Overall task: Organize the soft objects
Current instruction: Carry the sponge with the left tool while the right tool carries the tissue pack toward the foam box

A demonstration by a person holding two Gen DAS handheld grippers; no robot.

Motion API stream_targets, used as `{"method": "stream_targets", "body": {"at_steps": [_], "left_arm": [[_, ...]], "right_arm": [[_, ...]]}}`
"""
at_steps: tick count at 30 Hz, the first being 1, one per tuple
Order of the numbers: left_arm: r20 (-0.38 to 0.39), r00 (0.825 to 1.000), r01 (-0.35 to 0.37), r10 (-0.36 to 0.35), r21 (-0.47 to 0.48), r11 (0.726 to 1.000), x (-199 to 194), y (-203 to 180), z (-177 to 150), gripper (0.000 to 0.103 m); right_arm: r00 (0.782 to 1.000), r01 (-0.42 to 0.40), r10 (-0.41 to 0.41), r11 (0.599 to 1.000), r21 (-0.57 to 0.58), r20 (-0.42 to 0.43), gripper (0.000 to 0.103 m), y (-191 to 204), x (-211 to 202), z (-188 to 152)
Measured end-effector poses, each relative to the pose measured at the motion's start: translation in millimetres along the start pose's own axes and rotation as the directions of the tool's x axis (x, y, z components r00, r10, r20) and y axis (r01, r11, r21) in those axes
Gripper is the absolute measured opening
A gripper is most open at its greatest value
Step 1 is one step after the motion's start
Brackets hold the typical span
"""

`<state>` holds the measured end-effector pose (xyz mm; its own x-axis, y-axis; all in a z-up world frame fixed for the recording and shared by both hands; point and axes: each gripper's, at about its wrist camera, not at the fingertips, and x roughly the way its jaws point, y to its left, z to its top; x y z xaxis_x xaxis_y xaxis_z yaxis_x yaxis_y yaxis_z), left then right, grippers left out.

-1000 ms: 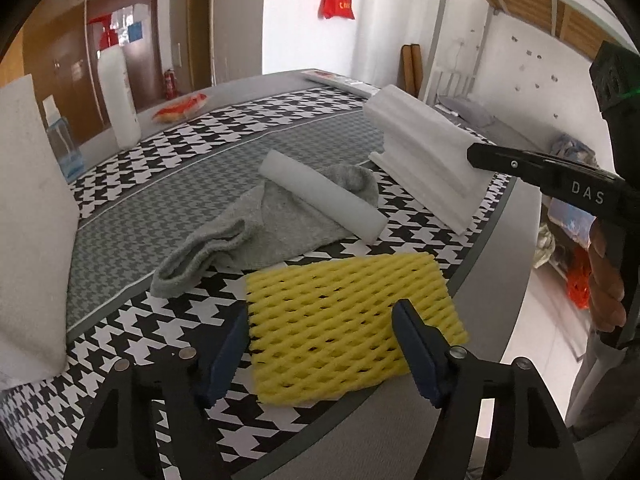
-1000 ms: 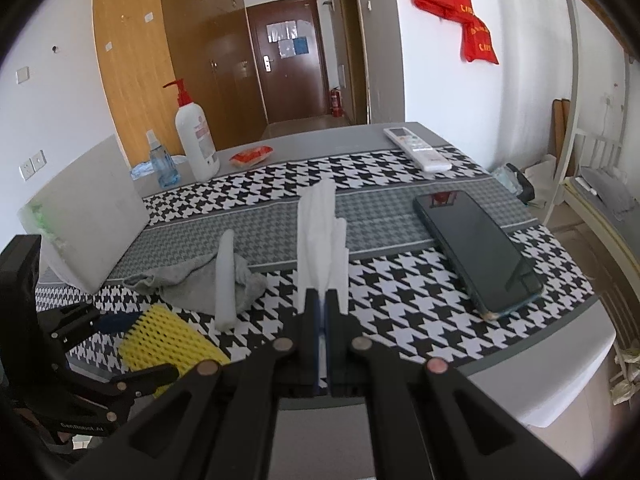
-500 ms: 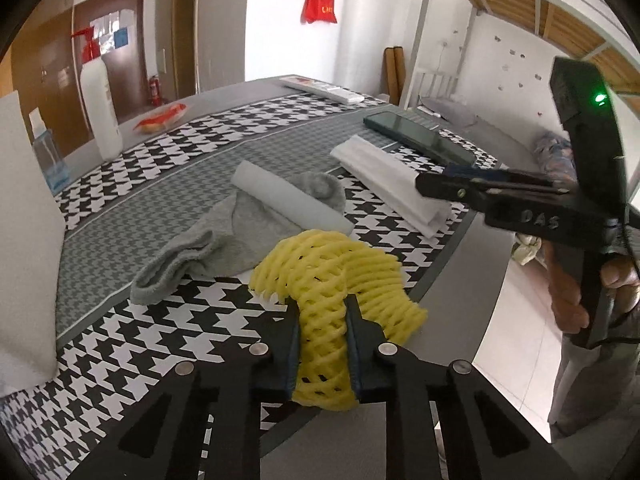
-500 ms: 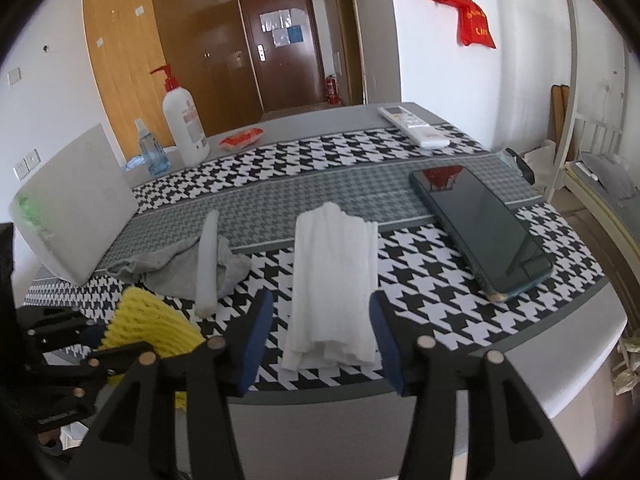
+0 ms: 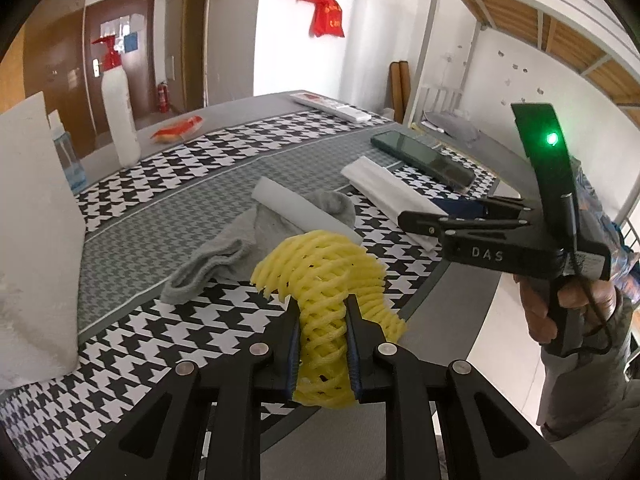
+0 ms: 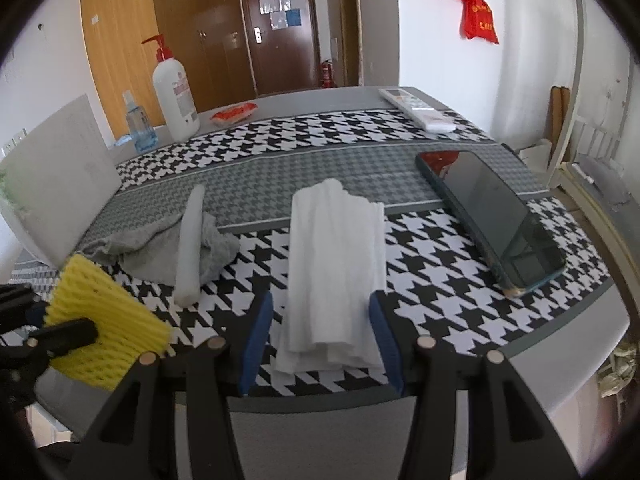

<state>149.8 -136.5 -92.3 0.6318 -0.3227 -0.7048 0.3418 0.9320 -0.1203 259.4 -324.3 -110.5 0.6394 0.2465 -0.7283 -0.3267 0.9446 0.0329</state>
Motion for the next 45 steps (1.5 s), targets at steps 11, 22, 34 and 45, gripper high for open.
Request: {"method": "stream_targets", "body": {"at_steps": [11,22,34,45], "left_arm": [[0.036,0.999,-0.029,0.03,-0.01,1.0,-14,7,-3,0.021],[0.103,0.99,-0.092,0.092,-0.007,0.996,-38,17,3,0.021],[0.188,0.969,-0.158,0.161,-0.03,0.987,-63,22,17,0.021],[0.244,0.944,-0.215,0.22,-0.05,0.975,-80,26,25,0.021]], "right_arm": [[0.996,0.091,-0.091,0.996,-0.001,-0.005,0.015,-2,4,1],[0.997,-0.028,0.026,0.999,0.025,0.074,0.008,6,-31,11],[0.979,-0.083,0.083,0.997,-0.006,0.184,0.008,32,-75,18],[0.963,-0.1,0.107,0.994,-0.04,0.246,0.008,48,-96,26]]}}
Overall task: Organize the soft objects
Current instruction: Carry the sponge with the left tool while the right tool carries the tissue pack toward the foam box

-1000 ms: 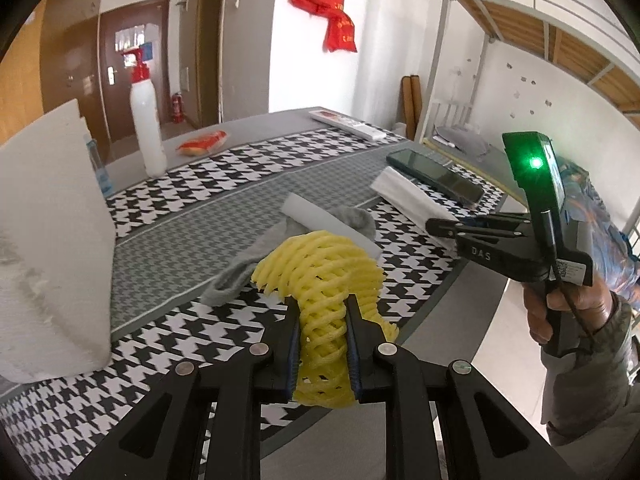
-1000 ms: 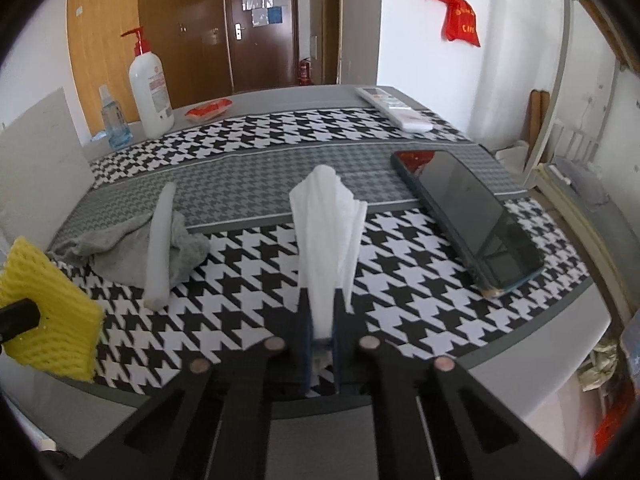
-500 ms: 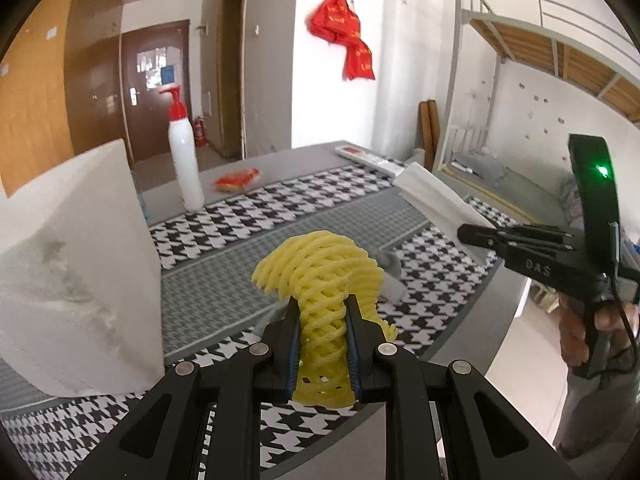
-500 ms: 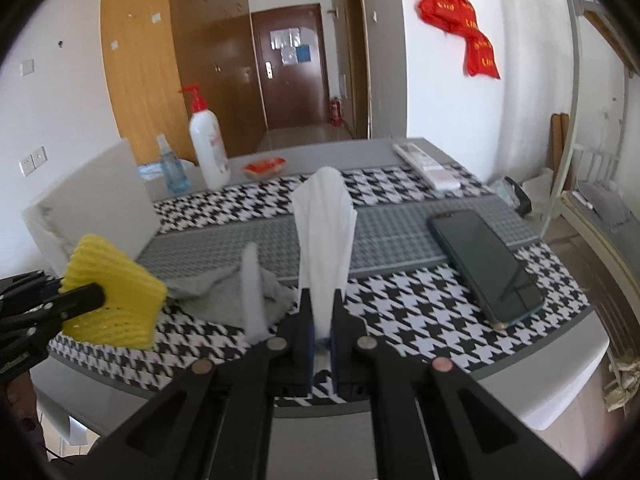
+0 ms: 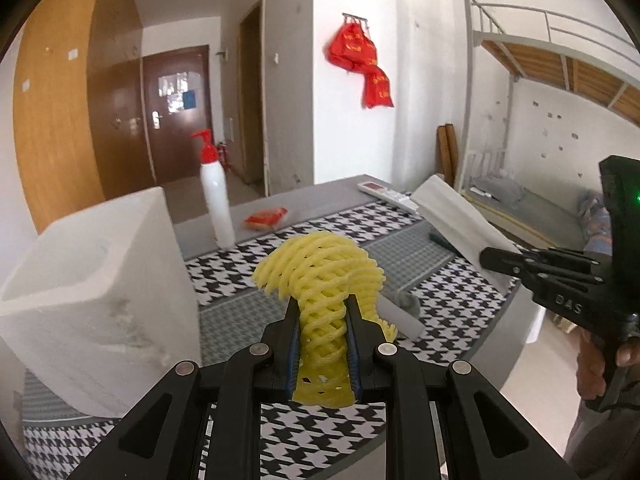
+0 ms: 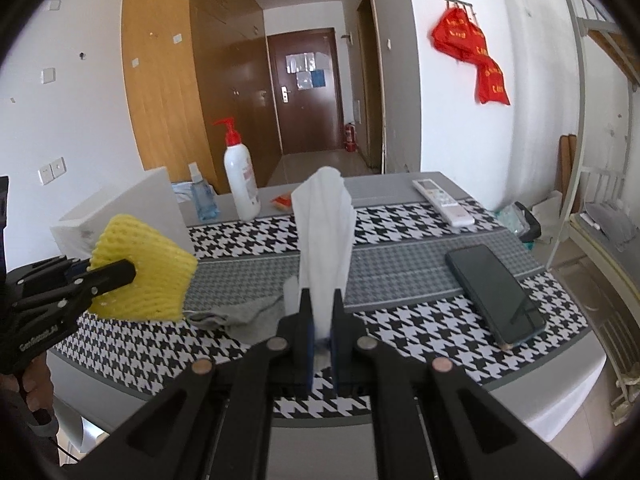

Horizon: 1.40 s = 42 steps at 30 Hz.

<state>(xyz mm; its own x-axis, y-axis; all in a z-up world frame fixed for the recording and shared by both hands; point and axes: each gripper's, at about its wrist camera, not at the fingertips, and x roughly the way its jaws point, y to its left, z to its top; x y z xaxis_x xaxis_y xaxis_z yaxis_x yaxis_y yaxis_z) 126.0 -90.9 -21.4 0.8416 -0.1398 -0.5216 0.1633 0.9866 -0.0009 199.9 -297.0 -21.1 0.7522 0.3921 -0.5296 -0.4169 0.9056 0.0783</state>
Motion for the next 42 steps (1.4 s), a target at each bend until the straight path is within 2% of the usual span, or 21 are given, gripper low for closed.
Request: {"method": "stream_targets", "body": {"at_steps": [14,25,32,42], "left_arm": [[0.085,0.992,-0.089,0.088,0.006,0.996,-19,13,17,0.021],[0.15,0.978,-0.146,0.147,-0.017,0.989,-34,26,32,0.021],[0.179,0.971,-0.154,0.158,-0.039,0.987,-46,36,40,0.021],[0.21,0.951,-0.216,0.229,-0.08,0.973,-61,58,46,0.021]], "right_arm": [[0.998,-0.038,0.04,0.998,-0.044,0.052,0.008,25,-7,18],[0.993,-0.066,0.072,0.995,-0.069,0.096,0.008,38,-13,30],[0.988,-0.086,0.097,0.992,-0.094,0.117,0.008,49,-14,40],[0.978,-0.15,0.166,0.979,-0.135,0.124,0.009,71,-8,51]]}}
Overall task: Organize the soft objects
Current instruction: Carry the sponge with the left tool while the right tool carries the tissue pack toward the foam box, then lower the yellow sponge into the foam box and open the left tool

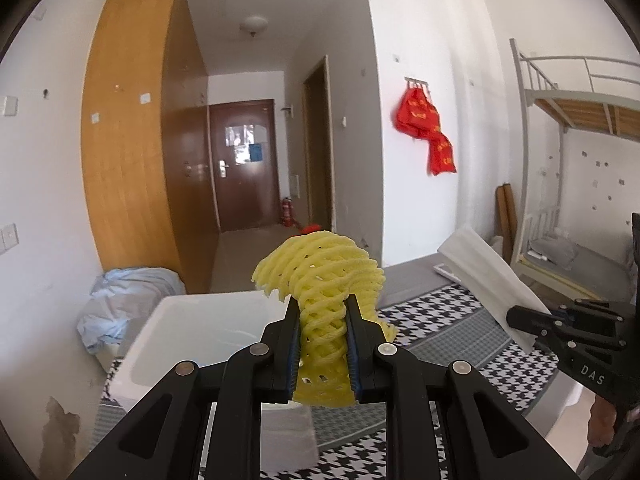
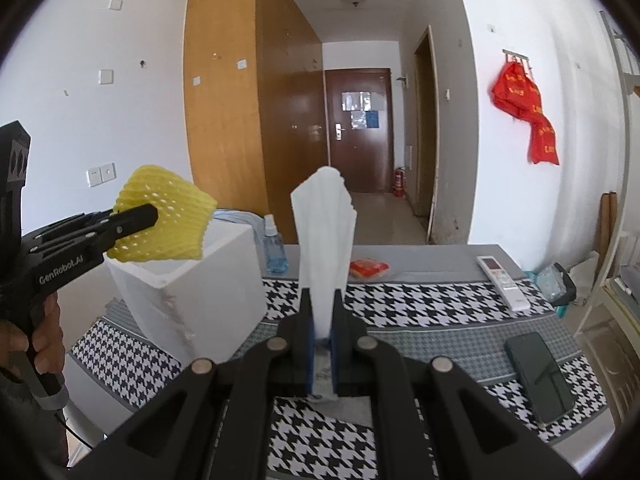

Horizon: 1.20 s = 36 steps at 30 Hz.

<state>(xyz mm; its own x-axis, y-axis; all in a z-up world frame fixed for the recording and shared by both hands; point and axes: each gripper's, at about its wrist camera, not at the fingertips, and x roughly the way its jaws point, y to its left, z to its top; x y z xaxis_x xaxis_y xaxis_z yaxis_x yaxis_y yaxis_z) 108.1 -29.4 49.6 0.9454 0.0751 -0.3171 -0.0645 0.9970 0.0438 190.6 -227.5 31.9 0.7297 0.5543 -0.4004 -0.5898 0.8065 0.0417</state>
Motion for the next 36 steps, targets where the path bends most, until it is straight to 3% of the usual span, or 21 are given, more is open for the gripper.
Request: {"method": "stream_targets", "body": {"at_steps": [22,36], "left_arm": [[-0.019,0.987,-0.16,0.159,-0.077,0.984,7,53,3,0.021],[-0.08,0.979,-0.194,0.186,-0.102,0.976,30,82,-4,0.021]], "right_arm": [[0.992,-0.125,0.126,0.99,-0.073,0.01,0.009,39,26,18],[0.99,-0.139,0.137,0.986,-0.096,-0.022,0.009,58,49,23]]}}
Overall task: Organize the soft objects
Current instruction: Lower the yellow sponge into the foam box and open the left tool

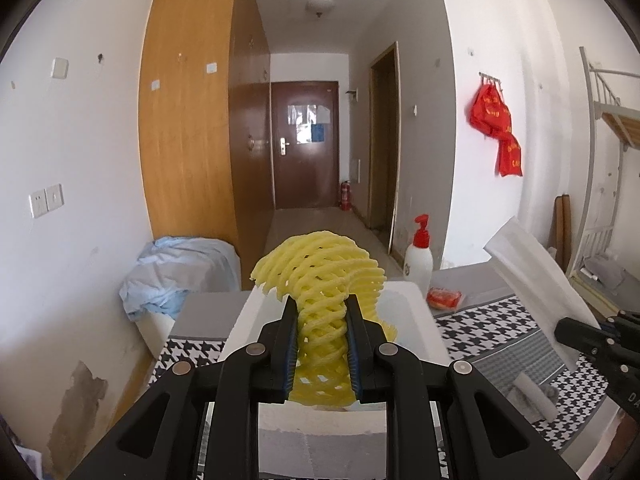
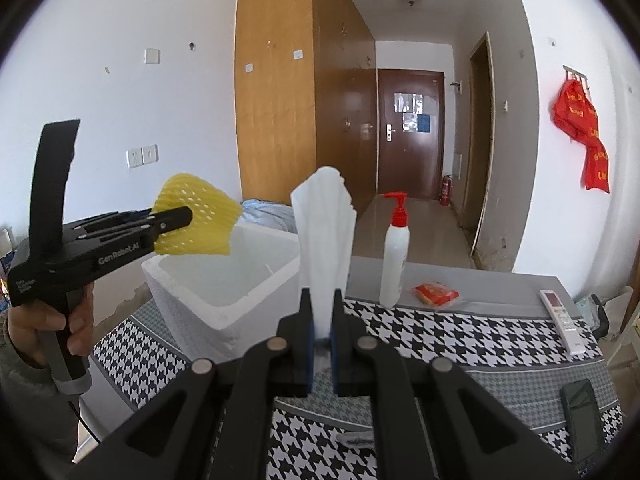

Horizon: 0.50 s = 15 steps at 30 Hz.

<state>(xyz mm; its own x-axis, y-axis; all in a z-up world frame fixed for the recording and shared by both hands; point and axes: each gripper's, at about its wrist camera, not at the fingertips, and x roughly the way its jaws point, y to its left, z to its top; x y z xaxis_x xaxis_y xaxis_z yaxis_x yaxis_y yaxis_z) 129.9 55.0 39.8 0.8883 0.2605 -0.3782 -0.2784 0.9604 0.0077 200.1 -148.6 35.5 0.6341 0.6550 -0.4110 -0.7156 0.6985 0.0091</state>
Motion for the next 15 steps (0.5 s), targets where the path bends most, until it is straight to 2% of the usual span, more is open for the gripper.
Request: {"method": "stream_targets", "body": {"at_steps": [2,5,7,10,13,15], "left_arm": [[-0.012,1.0,0.002,-0.002,0.0,1.0,4,2,-2,0.021],[-0.02,1.0,0.003,-0.003,0.003,1.0,7,5,-3,0.033],[-0.023,1.0,0.003,-0.003,0.005,1.0,8,7,-4,0.052],[-0.017,1.0,-0.004,0.004,0.003,1.0,5,10,-6,0.073],[-0.006,1.0,-0.026,0.026,0.001,1.0,4,12,-7,0.087],[-0.003,1.0,-0.031,0.031,0.002,1.0,3,14,-7,0.089]], "right_arm": [[1.0,0.0,0.0,1.0,-0.001,-0.004,0.009,1,4,0],[1.0,0.003,-0.003,1.0,0.0,-0.009,0.009,3,8,2],[1.0,0.002,-0.002,1.0,-0.001,-0.01,0.009,5,9,3],[1.0,0.003,-0.003,1.0,-0.007,-0.012,0.009,9,12,4],[1.0,0.002,-0.002,1.0,-0.013,-0.015,0.009,12,14,6],[1.0,0.0,0.0,1.0,-0.017,-0.017,0.009,14,16,6]]}}
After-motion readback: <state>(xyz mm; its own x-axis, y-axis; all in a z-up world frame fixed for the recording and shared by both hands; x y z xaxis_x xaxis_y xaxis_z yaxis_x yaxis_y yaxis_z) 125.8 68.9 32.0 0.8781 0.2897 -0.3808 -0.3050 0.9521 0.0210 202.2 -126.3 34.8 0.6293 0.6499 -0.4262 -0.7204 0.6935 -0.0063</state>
